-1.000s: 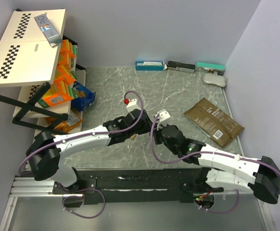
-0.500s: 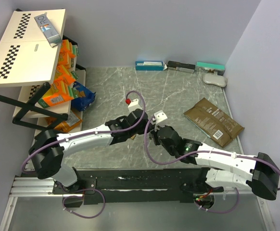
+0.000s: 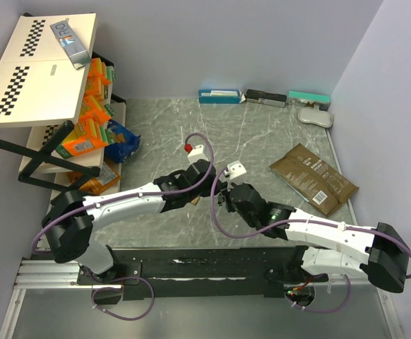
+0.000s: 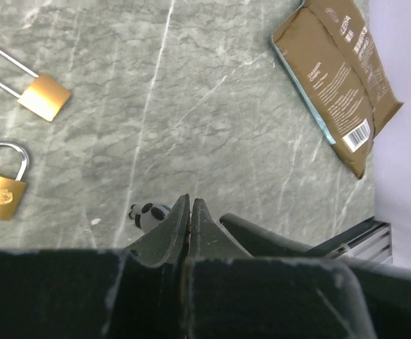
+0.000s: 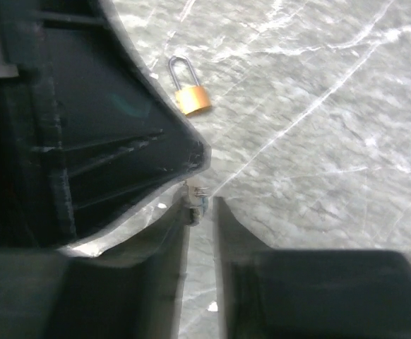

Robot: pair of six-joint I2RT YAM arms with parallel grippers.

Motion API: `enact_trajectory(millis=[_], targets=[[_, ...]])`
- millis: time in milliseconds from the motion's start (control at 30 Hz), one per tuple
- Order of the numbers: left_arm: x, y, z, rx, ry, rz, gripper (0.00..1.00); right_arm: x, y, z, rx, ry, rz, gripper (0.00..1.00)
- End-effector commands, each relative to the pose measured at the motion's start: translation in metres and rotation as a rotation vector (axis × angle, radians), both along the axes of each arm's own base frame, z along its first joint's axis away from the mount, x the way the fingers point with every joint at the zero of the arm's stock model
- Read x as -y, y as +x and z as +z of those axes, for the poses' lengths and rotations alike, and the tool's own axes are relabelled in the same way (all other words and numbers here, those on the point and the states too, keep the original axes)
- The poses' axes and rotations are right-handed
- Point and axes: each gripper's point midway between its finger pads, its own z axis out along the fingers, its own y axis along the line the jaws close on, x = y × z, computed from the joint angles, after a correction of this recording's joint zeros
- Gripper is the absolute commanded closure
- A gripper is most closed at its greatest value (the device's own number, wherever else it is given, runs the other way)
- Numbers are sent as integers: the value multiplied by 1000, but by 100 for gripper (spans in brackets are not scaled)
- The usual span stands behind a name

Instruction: Unlock with the key

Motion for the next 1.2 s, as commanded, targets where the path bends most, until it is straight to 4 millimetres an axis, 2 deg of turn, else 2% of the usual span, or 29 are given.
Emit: enact_trajectory(millis=[0, 100, 167, 367, 400, 533, 633, 767, 833, 1000, 1167], targets=[[7, -2, 29, 116, -66, -81, 99, -28, -7, 27, 17, 82, 110, 58], [-2, 0, 36, 160, -91, -106, 99, -30, -13, 34, 2, 144, 162, 45], [-10, 4, 38, 184, -86, -111, 99, -30, -19, 30, -26, 178, 212, 37], [-28, -4, 62, 315, -163, -206, 99, -24, -28, 49, -57, 403, 338, 29], [-36, -5, 62, 325, -169, -207, 99, -20, -32, 52, -69, 439, 371, 28], [-46, -11, 76, 401, -221, -286, 99, -16, -42, 66, -79, 516, 473, 28], [-51, -27, 83, 440, -273, -401, 99, -16, -52, 76, -87, 580, 564, 27], [-54, -61, 105, 530, -387, -601, 99, -20, -68, 91, -78, 650, 683, 28], [-60, -69, 109, 543, -415, -640, 99, -22, -74, 100, -69, 676, 731, 29], [-61, -93, 116, 544, -464, -781, 99, -26, -70, 107, -63, 684, 743, 37], [-59, -102, 118, 537, -492, -828, 99, -36, -70, 115, -59, 707, 768, 44]])
